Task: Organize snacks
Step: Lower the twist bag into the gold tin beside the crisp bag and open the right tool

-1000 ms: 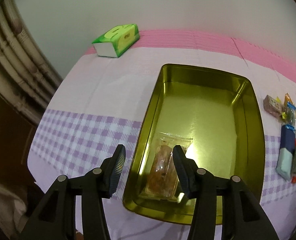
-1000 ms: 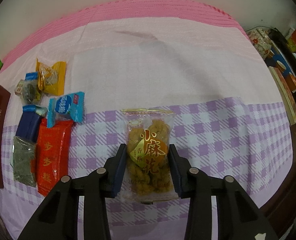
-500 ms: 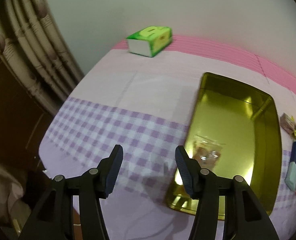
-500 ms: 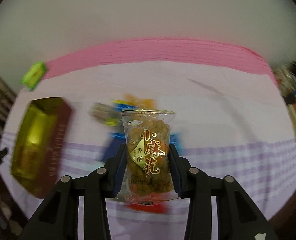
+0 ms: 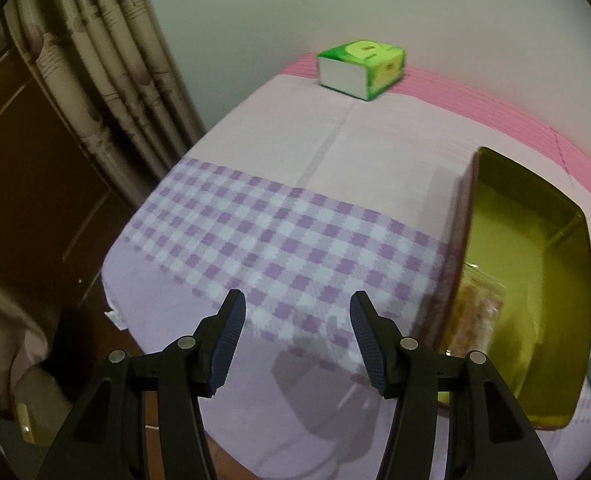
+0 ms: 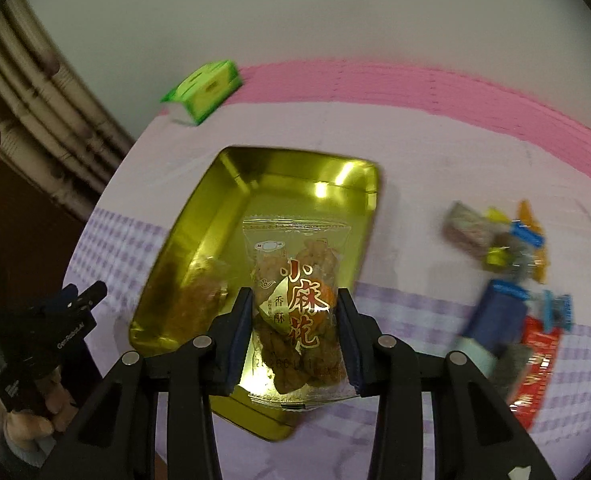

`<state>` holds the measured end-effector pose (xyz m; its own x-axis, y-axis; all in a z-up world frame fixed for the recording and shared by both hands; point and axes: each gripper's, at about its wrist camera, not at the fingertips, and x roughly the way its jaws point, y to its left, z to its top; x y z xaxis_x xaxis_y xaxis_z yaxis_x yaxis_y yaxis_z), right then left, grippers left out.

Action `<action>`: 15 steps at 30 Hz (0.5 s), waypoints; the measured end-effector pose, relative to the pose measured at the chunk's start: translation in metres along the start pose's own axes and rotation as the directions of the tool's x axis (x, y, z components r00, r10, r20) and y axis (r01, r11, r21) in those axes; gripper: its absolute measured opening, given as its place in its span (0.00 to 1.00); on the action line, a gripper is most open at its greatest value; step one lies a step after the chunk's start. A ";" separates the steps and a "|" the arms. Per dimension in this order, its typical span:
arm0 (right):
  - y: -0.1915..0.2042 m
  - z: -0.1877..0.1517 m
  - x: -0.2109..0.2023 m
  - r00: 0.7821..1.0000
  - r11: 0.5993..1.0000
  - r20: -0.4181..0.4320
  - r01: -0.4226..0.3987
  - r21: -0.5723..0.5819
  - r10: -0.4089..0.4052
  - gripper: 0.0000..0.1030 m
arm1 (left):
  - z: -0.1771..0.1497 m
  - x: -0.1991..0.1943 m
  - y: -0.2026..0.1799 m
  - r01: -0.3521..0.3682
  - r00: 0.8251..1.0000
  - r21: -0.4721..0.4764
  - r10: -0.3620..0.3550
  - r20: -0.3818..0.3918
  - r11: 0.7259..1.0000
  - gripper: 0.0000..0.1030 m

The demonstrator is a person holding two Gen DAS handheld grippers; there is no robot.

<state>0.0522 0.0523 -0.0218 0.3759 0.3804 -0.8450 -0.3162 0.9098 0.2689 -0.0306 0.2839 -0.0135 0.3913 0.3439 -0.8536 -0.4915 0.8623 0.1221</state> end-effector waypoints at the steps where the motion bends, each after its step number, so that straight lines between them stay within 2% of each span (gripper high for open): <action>1: 0.004 -0.001 0.003 1.000 1.000 -0.009 -0.005 -0.001 0.005 0.36 | 0.000 0.002 0.002 -0.007 1.000 -0.008 0.007 -0.004 1.000 0.54; 4: 0.010 0.005 0.016 0.999 1.000 -0.041 -0.007 -0.008 0.006 0.36 | 0.000 0.006 0.007 -0.022 1.000 -0.019 0.022 -0.015 1.000 0.54; 10: 0.030 0.012 0.051 0.997 1.000 -0.081 0.013 -0.010 -0.013 0.36 | 0.000 0.009 0.009 -0.005 1.000 -0.027 0.005 -0.026 1.000 0.54; 15: 0.035 0.007 0.071 0.992 0.998 -0.111 0.055 -0.040 -0.059 0.36 | 0.000 0.010 0.010 -0.012 0.999 -0.028 0.011 -0.033 1.000 0.54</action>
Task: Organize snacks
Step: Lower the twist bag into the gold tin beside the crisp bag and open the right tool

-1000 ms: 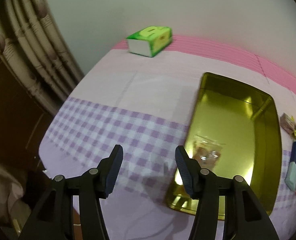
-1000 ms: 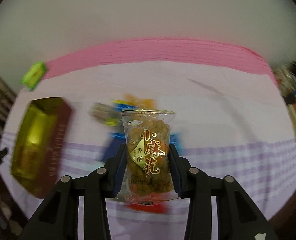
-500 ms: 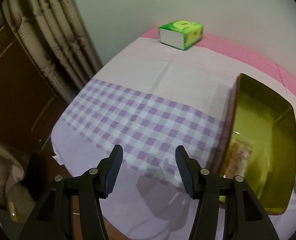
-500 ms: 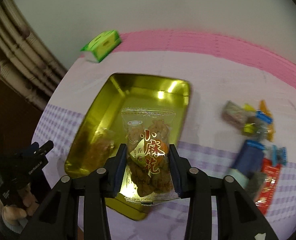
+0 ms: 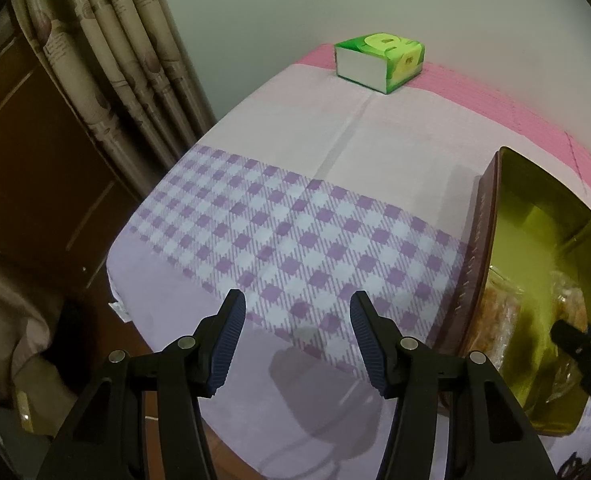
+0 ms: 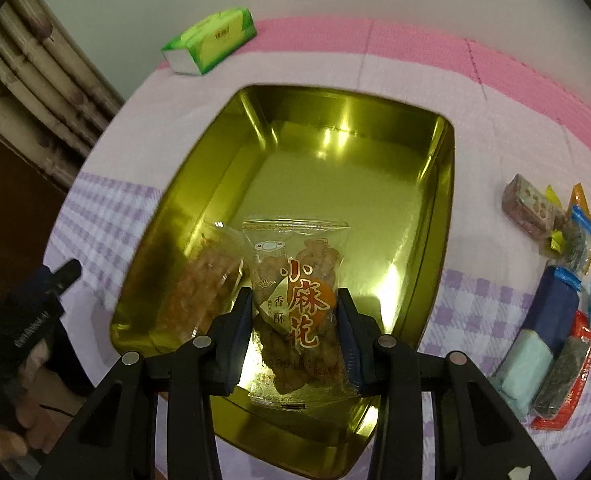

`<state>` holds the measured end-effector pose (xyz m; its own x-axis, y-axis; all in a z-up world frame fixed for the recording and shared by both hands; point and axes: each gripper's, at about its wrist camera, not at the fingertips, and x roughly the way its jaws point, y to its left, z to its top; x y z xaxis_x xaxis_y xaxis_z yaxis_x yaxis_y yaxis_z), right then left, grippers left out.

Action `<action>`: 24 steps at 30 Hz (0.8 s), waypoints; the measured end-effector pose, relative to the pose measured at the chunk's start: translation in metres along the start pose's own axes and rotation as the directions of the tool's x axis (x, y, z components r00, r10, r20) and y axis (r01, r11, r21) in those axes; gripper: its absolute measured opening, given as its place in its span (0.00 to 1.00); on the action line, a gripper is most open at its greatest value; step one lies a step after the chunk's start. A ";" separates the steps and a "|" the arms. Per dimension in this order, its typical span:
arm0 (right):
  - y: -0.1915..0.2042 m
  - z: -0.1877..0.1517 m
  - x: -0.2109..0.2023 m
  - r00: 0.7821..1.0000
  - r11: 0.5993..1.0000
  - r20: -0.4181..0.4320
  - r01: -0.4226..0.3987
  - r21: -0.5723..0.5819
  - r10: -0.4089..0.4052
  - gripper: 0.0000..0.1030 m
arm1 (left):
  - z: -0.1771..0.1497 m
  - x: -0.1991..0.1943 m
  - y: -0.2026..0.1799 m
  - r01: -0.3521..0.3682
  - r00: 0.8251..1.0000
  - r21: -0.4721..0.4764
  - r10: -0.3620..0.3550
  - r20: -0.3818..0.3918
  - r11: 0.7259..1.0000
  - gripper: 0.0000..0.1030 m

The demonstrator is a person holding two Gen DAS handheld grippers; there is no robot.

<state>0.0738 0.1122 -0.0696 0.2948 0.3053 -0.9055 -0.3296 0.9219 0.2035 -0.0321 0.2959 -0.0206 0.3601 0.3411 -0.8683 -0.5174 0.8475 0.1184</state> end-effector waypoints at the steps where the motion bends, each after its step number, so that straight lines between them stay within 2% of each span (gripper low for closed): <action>1: -0.001 -0.001 0.002 1.000 1.000 -0.004 0.005 -0.001 -0.005 0.36 | 0.000 0.001 0.000 0.001 1.000 -0.003 -0.001 -0.004 1.000 0.54; 8: -0.007 -0.003 0.009 1.000 1.000 -0.021 0.022 -0.008 -0.022 0.36 | -0.001 0.002 0.001 0.001 1.000 -0.001 -0.001 -0.008 1.000 0.54; 24: -0.006 -0.004 0.008 0.993 0.990 0.008 0.118 -0.082 -0.118 0.37 | -0.002 0.003 -0.001 0.006 1.000 0.021 -0.006 -0.008 1.000 0.54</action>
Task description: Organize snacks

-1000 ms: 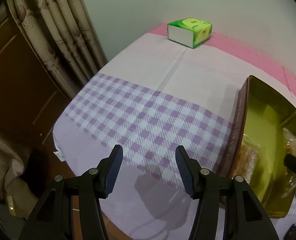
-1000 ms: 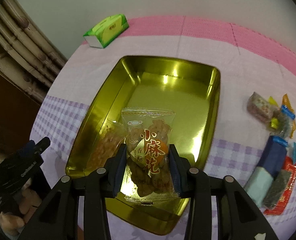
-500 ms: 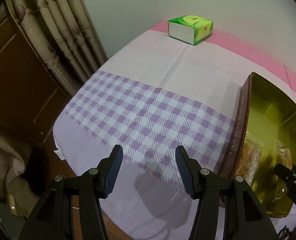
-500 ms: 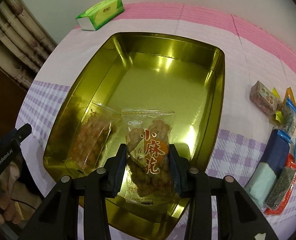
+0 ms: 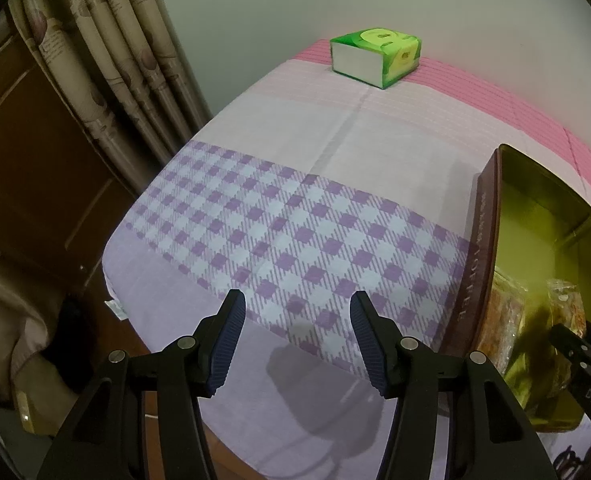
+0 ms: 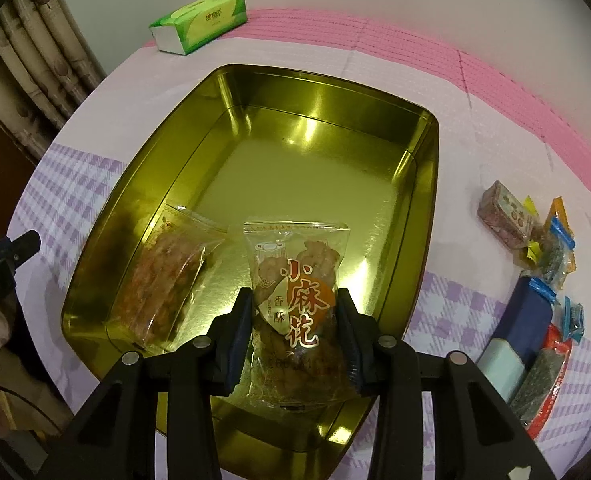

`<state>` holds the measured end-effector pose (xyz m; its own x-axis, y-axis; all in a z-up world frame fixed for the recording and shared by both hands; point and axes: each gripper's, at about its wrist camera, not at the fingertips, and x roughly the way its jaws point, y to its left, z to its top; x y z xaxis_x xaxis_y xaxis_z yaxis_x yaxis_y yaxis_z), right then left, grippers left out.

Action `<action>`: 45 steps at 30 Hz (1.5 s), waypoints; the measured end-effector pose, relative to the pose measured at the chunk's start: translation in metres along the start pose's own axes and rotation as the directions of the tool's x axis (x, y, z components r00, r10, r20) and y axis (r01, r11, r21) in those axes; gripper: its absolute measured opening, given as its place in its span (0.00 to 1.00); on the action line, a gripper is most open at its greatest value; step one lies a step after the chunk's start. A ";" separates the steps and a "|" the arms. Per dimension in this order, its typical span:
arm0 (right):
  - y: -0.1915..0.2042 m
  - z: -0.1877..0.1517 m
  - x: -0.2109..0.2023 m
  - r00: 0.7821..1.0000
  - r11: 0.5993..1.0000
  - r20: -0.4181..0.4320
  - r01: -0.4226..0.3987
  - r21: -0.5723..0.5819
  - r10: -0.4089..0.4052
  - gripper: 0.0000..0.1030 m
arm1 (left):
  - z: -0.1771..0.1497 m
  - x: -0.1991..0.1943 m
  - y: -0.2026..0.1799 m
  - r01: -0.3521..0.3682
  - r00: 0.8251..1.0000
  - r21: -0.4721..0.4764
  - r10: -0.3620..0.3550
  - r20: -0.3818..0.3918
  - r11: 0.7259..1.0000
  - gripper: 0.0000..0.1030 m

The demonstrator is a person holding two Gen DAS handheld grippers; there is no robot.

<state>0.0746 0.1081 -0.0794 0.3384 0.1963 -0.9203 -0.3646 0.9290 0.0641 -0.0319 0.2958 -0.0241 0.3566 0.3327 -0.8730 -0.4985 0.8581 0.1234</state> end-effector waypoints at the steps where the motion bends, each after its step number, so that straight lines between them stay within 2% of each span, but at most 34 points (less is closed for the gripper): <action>1: 0.000 0.001 0.000 1.000 1.000 -0.001 0.000 0.000 0.000 0.37 | 0.000 0.000 -0.001 -0.001 1.000 0.001 0.001 0.000 1.000 0.54; 10: 0.003 0.001 0.002 1.000 1.000 -0.005 -0.005 -0.005 0.005 0.37 | -0.001 0.001 -0.002 0.003 1.000 0.000 -0.003 0.000 1.000 0.54; 17: 0.005 0.001 0.000 0.999 0.999 0.006 -0.039 -0.004 0.039 0.38 | -0.002 0.002 -0.004 0.004 1.000 0.001 -0.004 -0.001 1.000 0.54; 26: -0.006 0.001 -0.042 0.987 0.991 0.084 -0.132 -0.026 0.133 0.38 | -0.003 0.002 -0.008 0.001 1.000 0.013 -0.001 -0.002 1.000 0.54; 31: -0.042 -0.011 -0.069 0.988 0.997 0.132 -0.078 -0.012 0.079 0.38 | -0.004 0.002 -0.010 -0.001 1.000 0.015 0.001 -0.002 1.000 0.54; 36: -0.106 -0.024 -0.081 0.992 0.995 0.130 -0.015 0.094 0.003 0.38 | -0.004 0.001 -0.009 0.003 1.000 0.020 -0.003 -0.004 1.000 0.54; 41: -0.167 -0.043 -0.079 0.993 0.979 0.086 0.068 0.192 -0.086 0.38 | -0.006 0.000 -0.010 0.002 1.000 0.031 -0.002 -0.006 1.000 0.55; 45: -0.202 -0.062 -0.069 0.994 0.962 0.031 0.095 0.255 -0.106 0.38 | -0.007 0.000 -0.012 0.008 1.000 0.044 -0.007 -0.007 0.999 0.55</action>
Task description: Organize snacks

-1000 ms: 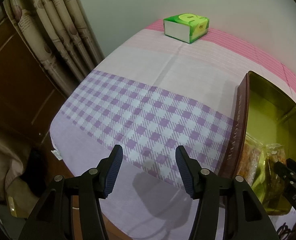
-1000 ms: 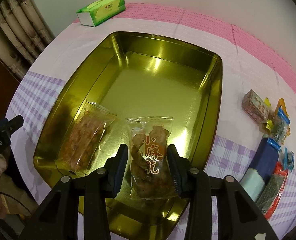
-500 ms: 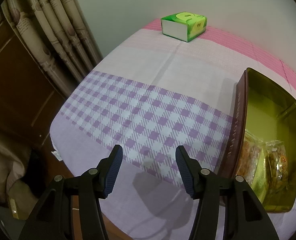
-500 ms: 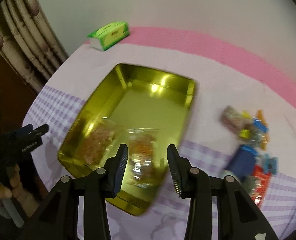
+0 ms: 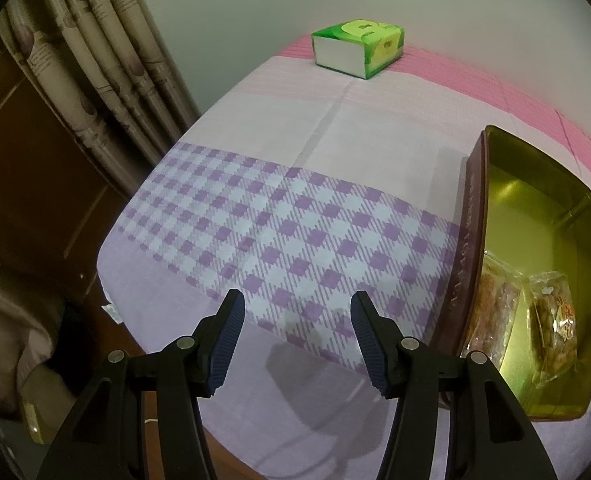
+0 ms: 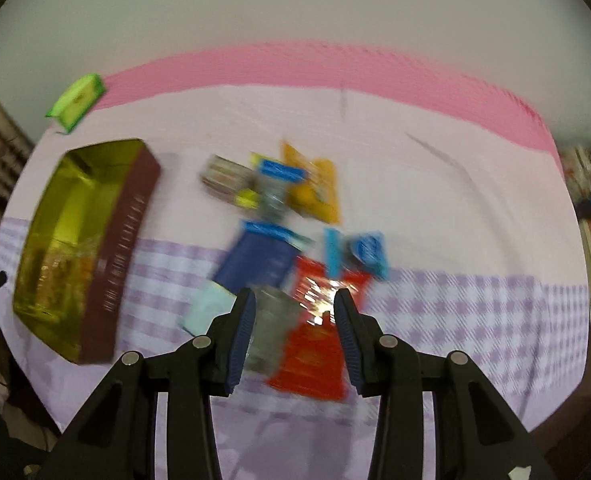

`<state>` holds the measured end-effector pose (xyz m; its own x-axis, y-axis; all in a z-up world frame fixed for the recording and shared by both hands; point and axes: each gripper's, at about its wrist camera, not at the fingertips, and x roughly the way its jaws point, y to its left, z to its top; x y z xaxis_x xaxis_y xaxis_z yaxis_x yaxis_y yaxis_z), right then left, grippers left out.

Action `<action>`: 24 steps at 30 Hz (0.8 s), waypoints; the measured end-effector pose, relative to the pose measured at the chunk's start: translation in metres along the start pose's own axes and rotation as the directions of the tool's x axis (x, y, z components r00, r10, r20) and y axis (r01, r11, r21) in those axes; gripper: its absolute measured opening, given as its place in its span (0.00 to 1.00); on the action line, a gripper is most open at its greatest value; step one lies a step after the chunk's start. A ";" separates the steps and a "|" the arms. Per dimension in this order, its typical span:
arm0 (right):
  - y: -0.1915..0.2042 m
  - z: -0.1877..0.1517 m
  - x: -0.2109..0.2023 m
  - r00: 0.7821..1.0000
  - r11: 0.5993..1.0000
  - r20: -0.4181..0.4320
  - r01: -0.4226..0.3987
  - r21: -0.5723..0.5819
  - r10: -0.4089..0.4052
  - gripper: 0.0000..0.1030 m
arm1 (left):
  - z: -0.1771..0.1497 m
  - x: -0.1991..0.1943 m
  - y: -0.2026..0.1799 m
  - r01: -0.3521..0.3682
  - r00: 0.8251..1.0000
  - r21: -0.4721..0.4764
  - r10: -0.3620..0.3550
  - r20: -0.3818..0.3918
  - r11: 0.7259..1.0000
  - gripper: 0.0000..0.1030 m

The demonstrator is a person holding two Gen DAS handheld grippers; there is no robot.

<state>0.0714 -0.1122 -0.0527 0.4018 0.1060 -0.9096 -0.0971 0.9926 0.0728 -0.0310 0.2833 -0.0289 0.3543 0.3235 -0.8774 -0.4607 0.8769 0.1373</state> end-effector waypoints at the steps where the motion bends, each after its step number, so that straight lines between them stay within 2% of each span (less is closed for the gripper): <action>1: -0.004 -0.002 0.003 1.000 1.000 -0.010 0.004 0.008 -0.004 0.38 | -0.001 -0.001 -0.001 0.000 1.000 0.007 0.000 0.001 1.000 0.55; 5: -0.015 -0.013 0.013 0.999 1.000 -0.043 0.013 0.024 -0.012 0.38 | -0.001 -0.002 -0.004 0.000 1.000 0.024 0.000 0.009 1.000 0.55; 8: -0.015 -0.019 0.021 0.998 1.000 -0.061 0.014 0.026 -0.012 0.38 | -0.001 -0.002 -0.003 -0.002 1.000 0.027 0.002 0.009 1.000 0.60; 17: -0.010 -0.024 0.042 0.994 0.999 -0.100 0.046 0.018 -0.044 0.38 | 0.002 0.000 -0.004 0.006 1.000 0.039 -0.006 0.008 0.999 0.60; 24: -0.009 -0.019 0.054 0.994 0.999 -0.106 0.031 0.032 -0.028 0.40 | 0.003 0.000 -0.007 0.006 1.000 0.046 -0.006 0.009 0.999 0.60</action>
<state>0.0766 -0.1164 -0.1100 0.3059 0.0717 -0.9493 -0.0554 0.9968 0.0574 -0.0255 0.2782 -0.0287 0.3641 0.3214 -0.8741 -0.4207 0.8941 0.1535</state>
